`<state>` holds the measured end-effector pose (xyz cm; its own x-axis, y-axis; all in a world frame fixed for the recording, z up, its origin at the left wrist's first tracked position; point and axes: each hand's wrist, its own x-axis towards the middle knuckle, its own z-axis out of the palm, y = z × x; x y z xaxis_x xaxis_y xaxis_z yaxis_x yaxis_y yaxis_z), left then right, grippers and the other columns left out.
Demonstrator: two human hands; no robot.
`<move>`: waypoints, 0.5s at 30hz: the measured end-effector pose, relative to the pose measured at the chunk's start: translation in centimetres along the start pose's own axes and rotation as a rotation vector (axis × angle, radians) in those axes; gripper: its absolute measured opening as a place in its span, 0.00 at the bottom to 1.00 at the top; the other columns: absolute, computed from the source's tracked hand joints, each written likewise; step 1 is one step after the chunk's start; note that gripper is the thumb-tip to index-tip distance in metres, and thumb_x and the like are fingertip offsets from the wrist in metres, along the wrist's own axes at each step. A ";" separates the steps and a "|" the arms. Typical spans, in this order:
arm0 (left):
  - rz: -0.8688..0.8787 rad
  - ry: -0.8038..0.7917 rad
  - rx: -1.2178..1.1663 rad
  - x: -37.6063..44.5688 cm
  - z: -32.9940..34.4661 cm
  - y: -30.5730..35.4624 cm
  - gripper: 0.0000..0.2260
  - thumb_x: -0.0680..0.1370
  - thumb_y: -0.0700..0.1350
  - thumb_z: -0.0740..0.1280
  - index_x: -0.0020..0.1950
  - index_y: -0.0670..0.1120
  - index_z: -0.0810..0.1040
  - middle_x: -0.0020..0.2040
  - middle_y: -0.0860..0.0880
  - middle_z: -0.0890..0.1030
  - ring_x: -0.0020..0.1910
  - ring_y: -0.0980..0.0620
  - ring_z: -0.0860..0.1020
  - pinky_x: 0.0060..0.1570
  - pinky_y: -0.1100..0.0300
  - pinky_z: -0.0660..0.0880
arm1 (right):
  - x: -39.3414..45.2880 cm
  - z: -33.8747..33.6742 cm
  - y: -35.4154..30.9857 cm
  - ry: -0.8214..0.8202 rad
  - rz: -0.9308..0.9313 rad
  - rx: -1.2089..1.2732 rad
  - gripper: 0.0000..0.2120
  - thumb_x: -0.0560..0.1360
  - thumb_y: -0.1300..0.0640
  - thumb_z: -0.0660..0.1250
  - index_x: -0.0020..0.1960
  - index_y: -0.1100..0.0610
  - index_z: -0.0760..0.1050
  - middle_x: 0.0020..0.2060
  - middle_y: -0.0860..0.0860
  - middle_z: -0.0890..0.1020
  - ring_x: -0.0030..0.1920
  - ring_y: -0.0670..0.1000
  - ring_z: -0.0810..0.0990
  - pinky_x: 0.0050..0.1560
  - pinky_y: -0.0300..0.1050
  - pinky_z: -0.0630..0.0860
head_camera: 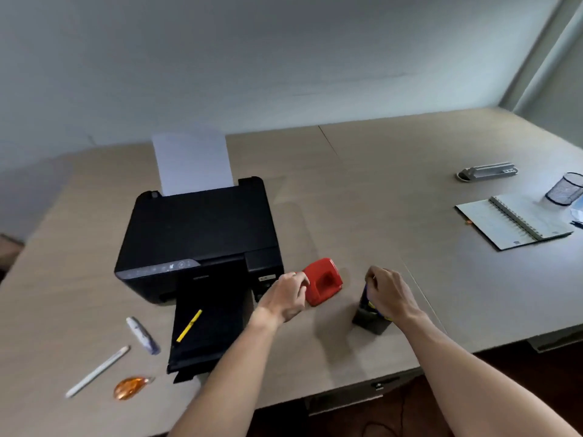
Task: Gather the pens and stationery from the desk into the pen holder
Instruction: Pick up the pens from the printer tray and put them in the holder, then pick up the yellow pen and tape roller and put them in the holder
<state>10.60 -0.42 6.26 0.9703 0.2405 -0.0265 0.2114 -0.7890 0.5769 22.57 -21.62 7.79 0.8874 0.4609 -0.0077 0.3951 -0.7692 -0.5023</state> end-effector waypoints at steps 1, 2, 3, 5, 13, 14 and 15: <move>-0.043 0.026 0.001 -1.4 -0.7 -1.7 0.09 0.77 0.42 0.59 0.51 0.46 0.78 0.49 0.45 0.81 0.50 0.46 0.79 0.52 0.53 0.76 | -0.1 1.3 -1.0 -0.020 -0.036 0.005 0.06 0.71 0.62 0.59 0.38 0.55 0.72 0.37 0.53 0.81 0.39 0.57 0.76 0.39 0.50 0.75; -0.091 0.051 -0.002 -2.9 -1.3 -3.4 0.09 0.77 0.43 0.58 0.49 0.47 0.78 0.48 0.46 0.82 0.48 0.48 0.79 0.50 0.52 0.77 | -0.2 2.7 -2.1 -0.047 -0.085 0.013 0.05 0.70 0.62 0.59 0.37 0.56 0.71 0.34 0.53 0.80 0.36 0.56 0.75 0.38 0.51 0.74; -0.141 0.076 -0.009 -4.4 -2.0 -5.1 0.10 0.77 0.44 0.58 0.48 0.48 0.78 0.46 0.48 0.81 0.47 0.49 0.79 0.48 0.52 0.77 | -0.5 4.1 -3.2 -0.079 -0.140 0.022 0.06 0.70 0.62 0.59 0.35 0.56 0.69 0.32 0.53 0.78 0.34 0.56 0.74 0.36 0.52 0.73; -0.229 0.136 -0.004 -7.8 -3.2 -8.4 0.09 0.77 0.44 0.57 0.45 0.49 0.78 0.43 0.51 0.81 0.44 0.51 0.78 0.46 0.54 0.77 | -0.9 7.0 -5.8 -0.134 -0.242 0.038 0.09 0.70 0.63 0.59 0.33 0.55 0.65 0.29 0.51 0.75 0.31 0.54 0.72 0.32 0.51 0.70; -0.578 0.326 0.087 -20.5 -6.5 -17.5 0.03 0.74 0.44 0.63 0.41 0.49 0.75 0.40 0.50 0.77 0.38 0.49 0.77 0.37 0.55 0.73 | -3.2 17.3 -17.4 -0.331 -0.584 -0.052 0.05 0.75 0.61 0.58 0.42 0.55 0.71 0.39 0.52 0.78 0.40 0.52 0.76 0.40 0.43 0.72; -0.635 0.351 0.115 -21.8 -6.6 -18.6 0.02 0.74 0.44 0.64 0.43 0.48 0.76 0.41 0.49 0.77 0.39 0.47 0.77 0.38 0.55 0.74 | -3.2 18.6 -18.6 -0.341 -0.610 -0.093 0.04 0.75 0.61 0.59 0.44 0.56 0.72 0.41 0.52 0.77 0.43 0.53 0.76 0.44 0.43 0.74; -0.685 0.363 0.138 -23.0 -6.6 -19.7 0.01 0.73 0.43 0.66 0.44 0.47 0.76 0.43 0.47 0.77 0.40 0.46 0.78 0.40 0.54 0.75 | -3.3 19.8 -19.6 -0.347 -0.633 -0.135 0.05 0.74 0.62 0.59 0.47 0.56 0.72 0.43 0.52 0.77 0.45 0.53 0.76 0.47 0.45 0.75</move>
<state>-16.64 13.36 0.86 0.5245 0.8495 -0.0579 0.7844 -0.4556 0.4208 7.22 0.72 0.51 0.3626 0.9312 -0.0359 0.8524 -0.3470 -0.3910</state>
